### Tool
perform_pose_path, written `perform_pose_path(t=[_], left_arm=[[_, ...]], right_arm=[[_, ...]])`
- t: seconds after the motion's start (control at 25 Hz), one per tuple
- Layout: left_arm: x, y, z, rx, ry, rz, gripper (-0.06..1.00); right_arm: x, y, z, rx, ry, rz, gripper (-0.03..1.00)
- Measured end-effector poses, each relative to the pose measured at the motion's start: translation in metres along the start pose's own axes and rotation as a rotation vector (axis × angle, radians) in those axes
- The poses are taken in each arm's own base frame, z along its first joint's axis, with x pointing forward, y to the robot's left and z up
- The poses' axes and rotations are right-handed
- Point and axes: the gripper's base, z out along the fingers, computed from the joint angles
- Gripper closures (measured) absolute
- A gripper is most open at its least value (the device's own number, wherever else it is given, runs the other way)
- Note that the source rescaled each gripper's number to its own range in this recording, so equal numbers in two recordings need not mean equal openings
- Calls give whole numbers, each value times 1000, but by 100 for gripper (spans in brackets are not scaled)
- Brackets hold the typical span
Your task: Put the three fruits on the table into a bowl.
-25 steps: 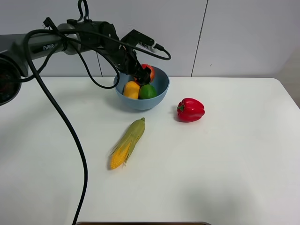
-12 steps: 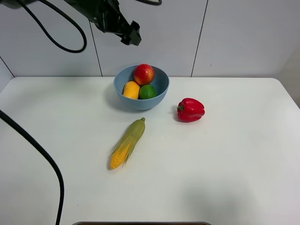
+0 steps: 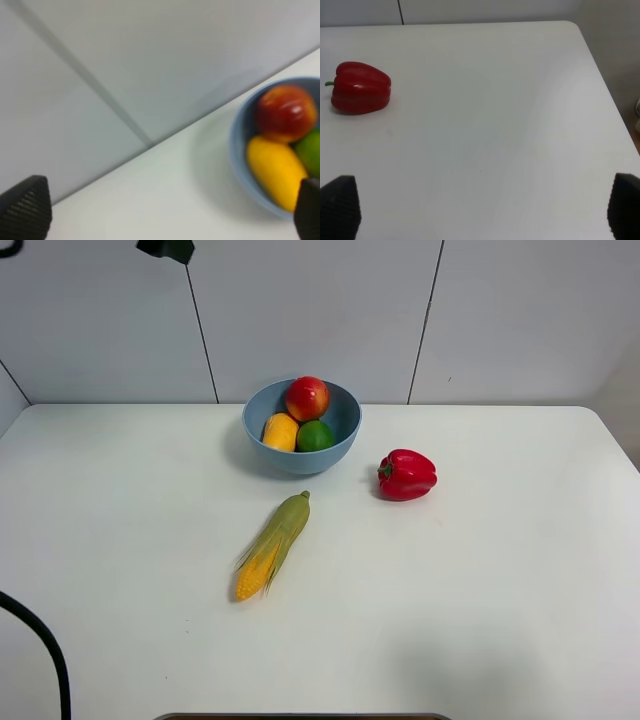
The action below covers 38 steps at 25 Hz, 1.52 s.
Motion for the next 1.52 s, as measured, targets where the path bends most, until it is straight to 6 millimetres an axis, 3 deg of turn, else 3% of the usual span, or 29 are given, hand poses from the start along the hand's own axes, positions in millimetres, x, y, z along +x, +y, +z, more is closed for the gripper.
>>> perform_pose_path(t=[0.24, 0.44, 0.96, 1.2, 1.52], left_arm=[[9, 30, -55, -82, 24, -59, -3], [19, 44, -97, -125, 45, -125, -3], [38, 54, -191, -236, -19, -210, -4], [51, 50, -237, -300, -89, -232, -4], [105, 22, -276, -370, -62, -240, -4]], right_arm=[[0, 0, 0, 0, 0, 0, -3], [0, 0, 0, 0, 0, 0, -3], [0, 0, 0, 0, 0, 0, -3], [0, 0, 0, 0, 0, 0, -3], [0, 0, 0, 0, 0, 0, -3]])
